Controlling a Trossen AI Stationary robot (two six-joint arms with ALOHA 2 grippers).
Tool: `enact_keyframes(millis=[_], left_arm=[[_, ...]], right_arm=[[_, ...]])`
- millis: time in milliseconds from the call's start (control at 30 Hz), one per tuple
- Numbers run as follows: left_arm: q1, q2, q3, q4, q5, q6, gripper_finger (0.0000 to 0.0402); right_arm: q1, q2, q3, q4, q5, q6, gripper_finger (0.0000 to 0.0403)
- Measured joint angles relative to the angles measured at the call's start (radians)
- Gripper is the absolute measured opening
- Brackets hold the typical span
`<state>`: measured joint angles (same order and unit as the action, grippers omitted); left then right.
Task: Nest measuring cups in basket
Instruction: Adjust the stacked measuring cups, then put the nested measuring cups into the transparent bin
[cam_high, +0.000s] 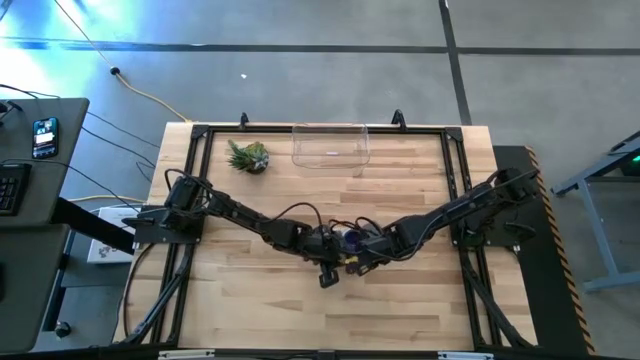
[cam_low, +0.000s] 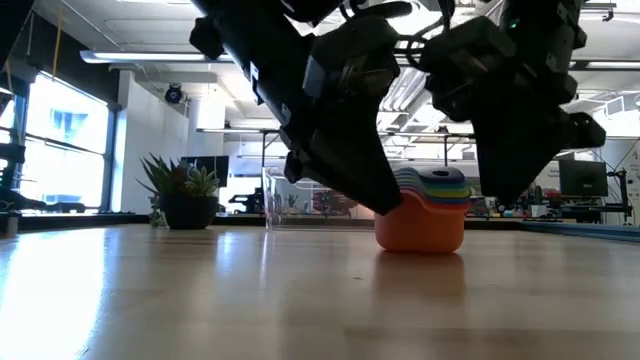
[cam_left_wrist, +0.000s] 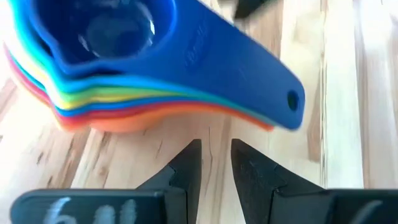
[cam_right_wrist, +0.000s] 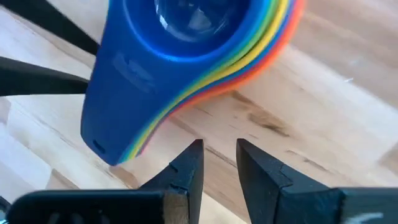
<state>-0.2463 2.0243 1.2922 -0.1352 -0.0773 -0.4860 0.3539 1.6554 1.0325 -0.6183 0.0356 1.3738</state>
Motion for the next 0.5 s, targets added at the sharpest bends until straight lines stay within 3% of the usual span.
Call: enact_keyframes(millis=[233,500], left_arm=[[0.000,-0.055,0.000,-0.097,0.047,0.065,0.0078],[0.000,-0.211,-0.002,-0.211,0.043,0.185,0.0078]], right_arm=[[-0.007,-0.098,0.000,-0.030,0.062,-0.156,0.0087],[-0.029,-0.244,0.000,0.006,0.200,-0.535,0.0087]])
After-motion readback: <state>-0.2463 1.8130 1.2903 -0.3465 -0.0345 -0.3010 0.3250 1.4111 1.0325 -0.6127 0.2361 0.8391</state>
